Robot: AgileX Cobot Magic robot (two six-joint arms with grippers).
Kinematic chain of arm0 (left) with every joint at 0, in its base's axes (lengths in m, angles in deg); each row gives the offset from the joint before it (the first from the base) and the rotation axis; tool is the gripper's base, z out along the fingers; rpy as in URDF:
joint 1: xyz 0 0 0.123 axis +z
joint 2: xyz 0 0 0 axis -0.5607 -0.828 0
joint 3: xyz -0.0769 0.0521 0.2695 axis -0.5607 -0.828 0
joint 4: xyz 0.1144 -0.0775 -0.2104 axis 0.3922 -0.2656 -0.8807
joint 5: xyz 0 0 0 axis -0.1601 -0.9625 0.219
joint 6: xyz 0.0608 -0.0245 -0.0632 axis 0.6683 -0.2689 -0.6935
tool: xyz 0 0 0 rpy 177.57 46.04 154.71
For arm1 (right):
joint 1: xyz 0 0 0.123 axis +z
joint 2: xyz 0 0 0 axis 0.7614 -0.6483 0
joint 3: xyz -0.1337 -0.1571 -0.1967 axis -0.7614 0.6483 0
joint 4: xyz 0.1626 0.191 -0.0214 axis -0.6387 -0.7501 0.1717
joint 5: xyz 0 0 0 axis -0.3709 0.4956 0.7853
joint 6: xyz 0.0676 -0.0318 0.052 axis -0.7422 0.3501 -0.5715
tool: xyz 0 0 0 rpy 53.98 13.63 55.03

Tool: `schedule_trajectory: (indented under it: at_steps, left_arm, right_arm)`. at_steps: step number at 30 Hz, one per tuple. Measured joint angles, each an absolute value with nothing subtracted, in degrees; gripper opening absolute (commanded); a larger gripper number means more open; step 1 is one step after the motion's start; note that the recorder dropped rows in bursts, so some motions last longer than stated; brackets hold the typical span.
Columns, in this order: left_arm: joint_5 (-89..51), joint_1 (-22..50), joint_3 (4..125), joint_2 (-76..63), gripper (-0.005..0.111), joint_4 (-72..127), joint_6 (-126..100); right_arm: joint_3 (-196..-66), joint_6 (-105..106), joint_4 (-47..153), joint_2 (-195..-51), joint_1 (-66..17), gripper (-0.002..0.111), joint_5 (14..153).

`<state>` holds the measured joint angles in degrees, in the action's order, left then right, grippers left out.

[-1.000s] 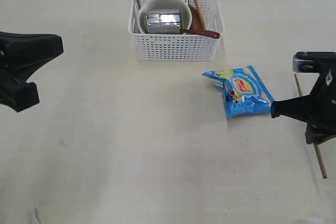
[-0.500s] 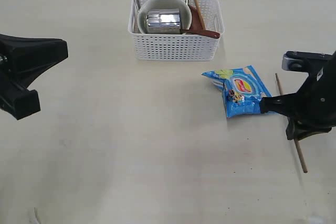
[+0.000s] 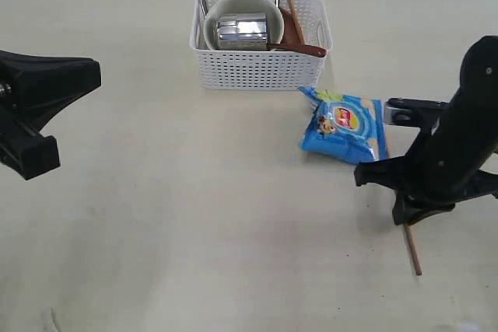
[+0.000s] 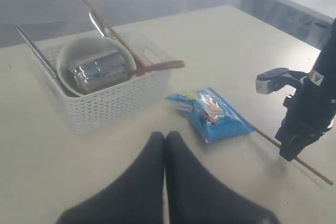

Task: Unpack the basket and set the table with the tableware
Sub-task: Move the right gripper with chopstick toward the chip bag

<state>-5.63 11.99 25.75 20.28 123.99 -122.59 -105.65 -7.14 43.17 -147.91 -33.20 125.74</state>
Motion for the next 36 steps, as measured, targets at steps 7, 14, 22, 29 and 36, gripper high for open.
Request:
schedule_trajectory:
  at_steps: [7, 14, 22, 29, 36]
  left_arm:
    - [-5.6, 12.0, 25.8, 20.3, 0.0, 124.0, -122.6]
    - [-5.6, 12.0, 25.6, 20.3, 0.0, 124.0, -122.3]
    - [-7.0, 12.0, 25.6, 20.3, 0.0, 124.0, -122.0]
    - [-9.6, 12.0, 25.6, 20.3, 0.0, 123.9, -122.0]
    - [-9.6, 12.0, 25.6, 20.3, 0.0, 123.9, -122.0]
  right_arm:
    - [-107.0, -7.5, 42.2, -148.0, -29.7, -0.001, 124.2]
    - [-109.2, -10.8, 45.4, -144.4, -29.7, -0.001, 129.9]
    - [-106.0, -11.8, 46.4, -140.4, -29.7, -0.001, 133.0]
    - [-101.7, -11.4, 46.4, -138.6, -29.7, -0.001, 132.0]
    - [-101.6, -11.3, 46.4, -138.5, -29.7, -0.001, 130.3]
